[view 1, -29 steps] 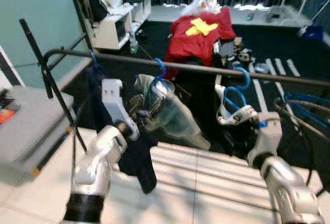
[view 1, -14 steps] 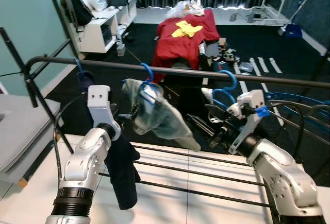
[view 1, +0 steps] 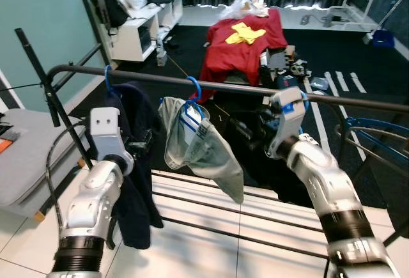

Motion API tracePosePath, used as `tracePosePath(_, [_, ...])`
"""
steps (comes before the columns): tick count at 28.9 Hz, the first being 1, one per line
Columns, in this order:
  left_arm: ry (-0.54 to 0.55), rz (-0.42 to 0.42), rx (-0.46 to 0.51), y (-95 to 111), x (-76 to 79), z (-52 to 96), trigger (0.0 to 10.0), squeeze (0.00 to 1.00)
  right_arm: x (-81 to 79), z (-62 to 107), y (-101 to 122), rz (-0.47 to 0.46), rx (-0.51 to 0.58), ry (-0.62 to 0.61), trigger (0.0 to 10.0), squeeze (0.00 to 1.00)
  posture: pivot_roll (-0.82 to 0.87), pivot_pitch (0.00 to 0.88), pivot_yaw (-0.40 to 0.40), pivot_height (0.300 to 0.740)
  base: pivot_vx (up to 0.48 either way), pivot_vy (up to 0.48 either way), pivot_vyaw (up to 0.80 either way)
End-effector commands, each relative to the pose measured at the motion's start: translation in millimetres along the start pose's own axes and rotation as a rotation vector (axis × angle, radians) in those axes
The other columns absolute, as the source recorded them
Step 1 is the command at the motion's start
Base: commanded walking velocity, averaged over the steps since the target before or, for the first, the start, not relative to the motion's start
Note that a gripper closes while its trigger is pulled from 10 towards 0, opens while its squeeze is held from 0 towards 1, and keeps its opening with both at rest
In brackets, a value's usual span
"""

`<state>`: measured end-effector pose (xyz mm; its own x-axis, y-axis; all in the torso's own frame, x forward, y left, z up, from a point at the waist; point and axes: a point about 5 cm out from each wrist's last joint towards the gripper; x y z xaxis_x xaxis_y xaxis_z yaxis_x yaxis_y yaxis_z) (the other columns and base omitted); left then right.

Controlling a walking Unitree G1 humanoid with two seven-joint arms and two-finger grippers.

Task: Hang hanger

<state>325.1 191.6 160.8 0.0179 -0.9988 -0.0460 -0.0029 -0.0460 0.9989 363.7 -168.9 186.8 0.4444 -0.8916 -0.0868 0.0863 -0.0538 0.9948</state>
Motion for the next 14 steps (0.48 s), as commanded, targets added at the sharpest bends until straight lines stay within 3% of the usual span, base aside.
tracePosePath(1, [0.034,-0.024,-0.004,0.9,-10.1,2.7,10.0,0.00,-1.6,-2.3,-4.6,0.006,-0.017,0.008,10.0,0.00,0.04,0.034,0.015,0.740,0.000,0.000,0.00])
tracePosePath(3, [0.075,-0.044,0.001,4.3,-21.1,5.7,10.0,0.00,-13.2,-13.4,-4.4,-0.031,-0.022,0.087,10.0,0.00,0.06,0.045,0.013,0.740,0.000,0.000,0.00])
tracePosePath(8, [0.110,-0.066,0.009,7.7,-29.9,10.0,10.0,0.00,-29.3,-22.1,4.5,-0.074,0.033,0.192,10.0,0.00,0.08,0.059,0.011,0.740,0.000,0.000,0.00])
tracePosePath(14, [0.127,-0.079,0.002,6.8,-35.4,15.3,10.0,0.00,-36.0,-27.6,16.5,-0.071,0.104,0.248,10.0,0.00,0.07,0.089,0.010,0.740,0.000,0.000,0.00])
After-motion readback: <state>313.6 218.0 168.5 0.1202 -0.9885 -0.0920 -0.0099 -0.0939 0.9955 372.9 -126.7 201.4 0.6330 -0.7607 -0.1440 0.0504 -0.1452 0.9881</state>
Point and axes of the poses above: a point about 5 cm out from each wrist's last joint towards the gripper, its own z axis pointing back from the gripper into the wrist, its own y axis along the axis of the wrist's last joint, x = y × z, and after that the axes turned 8 degrees about -z, right-handed
